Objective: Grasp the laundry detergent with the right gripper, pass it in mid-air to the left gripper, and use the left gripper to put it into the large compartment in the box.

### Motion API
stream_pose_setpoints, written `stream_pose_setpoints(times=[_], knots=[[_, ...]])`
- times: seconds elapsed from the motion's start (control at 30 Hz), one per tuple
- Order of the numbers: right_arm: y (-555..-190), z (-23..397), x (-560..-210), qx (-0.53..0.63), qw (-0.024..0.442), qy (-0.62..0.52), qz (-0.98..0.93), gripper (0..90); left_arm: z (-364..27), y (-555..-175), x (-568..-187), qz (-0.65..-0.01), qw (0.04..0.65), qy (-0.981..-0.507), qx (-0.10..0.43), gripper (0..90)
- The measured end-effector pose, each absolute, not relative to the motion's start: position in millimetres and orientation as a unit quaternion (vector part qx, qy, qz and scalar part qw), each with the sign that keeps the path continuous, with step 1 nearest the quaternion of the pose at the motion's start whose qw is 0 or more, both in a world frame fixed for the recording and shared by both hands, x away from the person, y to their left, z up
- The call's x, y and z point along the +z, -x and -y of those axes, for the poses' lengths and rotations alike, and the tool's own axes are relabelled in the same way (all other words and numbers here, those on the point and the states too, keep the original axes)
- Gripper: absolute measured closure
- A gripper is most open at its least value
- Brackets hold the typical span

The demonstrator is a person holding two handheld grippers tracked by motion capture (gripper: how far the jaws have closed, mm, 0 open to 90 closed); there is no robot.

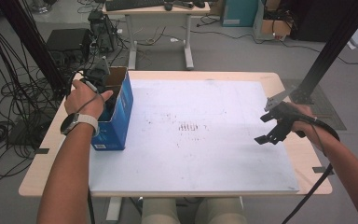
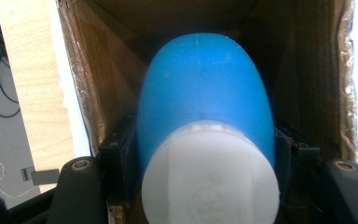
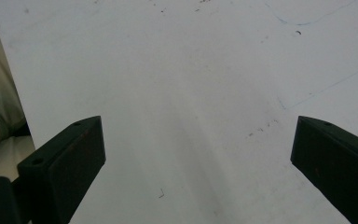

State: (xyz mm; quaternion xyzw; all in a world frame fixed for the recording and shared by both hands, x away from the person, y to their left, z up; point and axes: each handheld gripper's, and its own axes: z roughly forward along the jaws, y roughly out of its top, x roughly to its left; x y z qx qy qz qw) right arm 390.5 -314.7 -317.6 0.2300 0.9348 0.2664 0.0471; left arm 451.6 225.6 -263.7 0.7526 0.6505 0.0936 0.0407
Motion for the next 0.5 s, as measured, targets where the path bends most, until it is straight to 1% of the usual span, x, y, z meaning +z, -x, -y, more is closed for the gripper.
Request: stream_pose_setpoints(times=[0.1, 0.17, 0.33, 0.43, 0.5], knots=[[-391.0, 314.6, -317.6, 0.265, 0.047, -0.229, -0.936, 3.0, -225.7, -451.6, -264.1, -0.651, 0.042, -0.752, 0.095, 37.0], [-394.1, 314.5, -319.0, 0.276, 0.054, -0.209, -0.937, 3.0, -225.5, -451.8, -263.8, -0.652, 0.042, -0.751, 0.094, 37.1], [-392.9, 314.5, -319.4, 0.271, 0.05, -0.215, -0.937, 3.0, -225.9, -452.0, -264.0, -0.651, 0.044, -0.752, 0.094, 36.9], [-392.7, 314.4, -320.2, 0.272, 0.05, -0.215, -0.937, 3.0, -226.5, -452.2, -264.8, -0.652, 0.049, -0.751, 0.093, 35.2], [-392.2, 314.9, -320.1, 0.271, 0.048, -0.22, -0.936, 3.0, -227.1, -452.0, -265.1, -0.653, 0.05, -0.75, 0.09, 32.5]])
